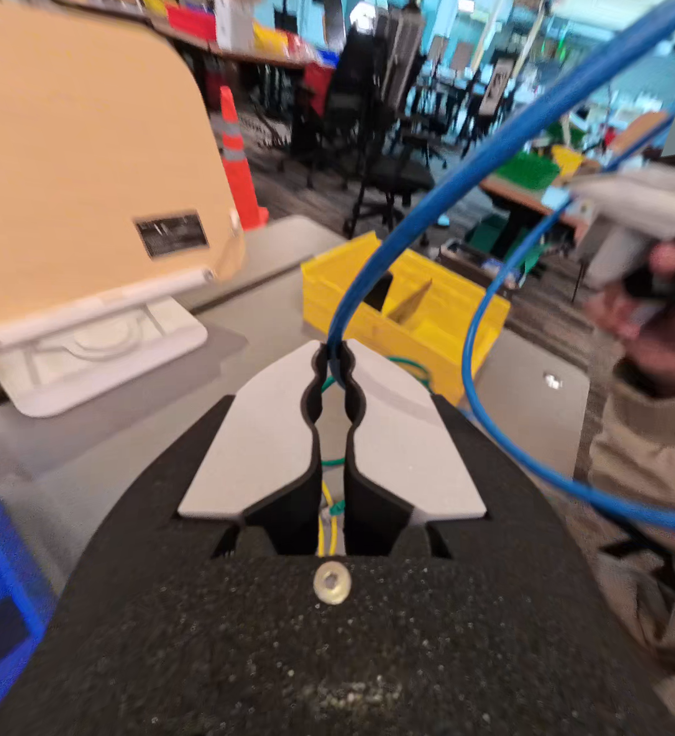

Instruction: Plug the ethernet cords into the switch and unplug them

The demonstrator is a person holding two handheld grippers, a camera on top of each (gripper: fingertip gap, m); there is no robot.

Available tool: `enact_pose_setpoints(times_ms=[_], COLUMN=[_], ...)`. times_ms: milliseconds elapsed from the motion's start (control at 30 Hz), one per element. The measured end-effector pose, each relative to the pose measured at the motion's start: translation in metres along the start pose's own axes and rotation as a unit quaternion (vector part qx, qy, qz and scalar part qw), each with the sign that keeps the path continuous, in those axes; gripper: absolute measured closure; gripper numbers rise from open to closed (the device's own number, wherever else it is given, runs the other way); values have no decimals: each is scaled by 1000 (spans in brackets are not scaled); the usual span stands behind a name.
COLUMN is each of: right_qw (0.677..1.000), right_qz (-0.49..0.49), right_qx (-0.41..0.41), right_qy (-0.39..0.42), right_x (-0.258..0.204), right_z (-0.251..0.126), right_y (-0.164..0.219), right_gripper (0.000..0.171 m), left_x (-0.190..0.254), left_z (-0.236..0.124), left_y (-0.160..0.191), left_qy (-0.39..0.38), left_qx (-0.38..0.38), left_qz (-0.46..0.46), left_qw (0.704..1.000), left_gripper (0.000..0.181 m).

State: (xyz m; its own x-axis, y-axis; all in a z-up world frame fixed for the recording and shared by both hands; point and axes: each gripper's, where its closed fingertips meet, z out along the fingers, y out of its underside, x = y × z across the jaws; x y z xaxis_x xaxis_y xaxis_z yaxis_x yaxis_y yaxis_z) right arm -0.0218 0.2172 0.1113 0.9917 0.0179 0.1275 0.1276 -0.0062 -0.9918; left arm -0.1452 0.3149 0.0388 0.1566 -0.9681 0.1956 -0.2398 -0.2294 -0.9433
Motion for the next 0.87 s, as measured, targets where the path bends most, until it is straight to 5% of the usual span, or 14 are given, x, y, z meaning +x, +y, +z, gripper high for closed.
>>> enact_pose_setpoints(times_ms=[133, 233, 333, 433, 567, 700, 867], right_qw=[998, 997, 995, 985, 945, 889, 835], right_qz=[-30, -19, -24, -38, -23, -7, 77], right_qx=[-57, -73, -96, -166, -313, -435, -518], right_qy=[5, -5, -3, -24, -96, -142, -169], right_x=[3, 2, 2, -6, -34, -61, -82], right_z=[5, 12, 15, 9, -7, -39, -85], right_y=[21, 31, 39, 58, 116, 192, 260], right_gripper=[167, 167, 167, 167, 167, 166, 165], left_x=[-29, -48, -29, 6, 47, 62, 62], left_z=[-21, -39, -26, -13, -3, -14, -39], left_y=[11, -10, 3, 52, 146, 202, 221], left_qy=[-138, -264, -190, -41, 79, 83, 78], left_qx=[34, 15, -31, -77, -119, -148, -149], left_qz=[78, 241, 195, 17, -212, -251, -219], left_qw=[987, 934, 962, 996, 967, 953, 961], left_gripper=[176, 175, 175, 175, 176, 169, 153])
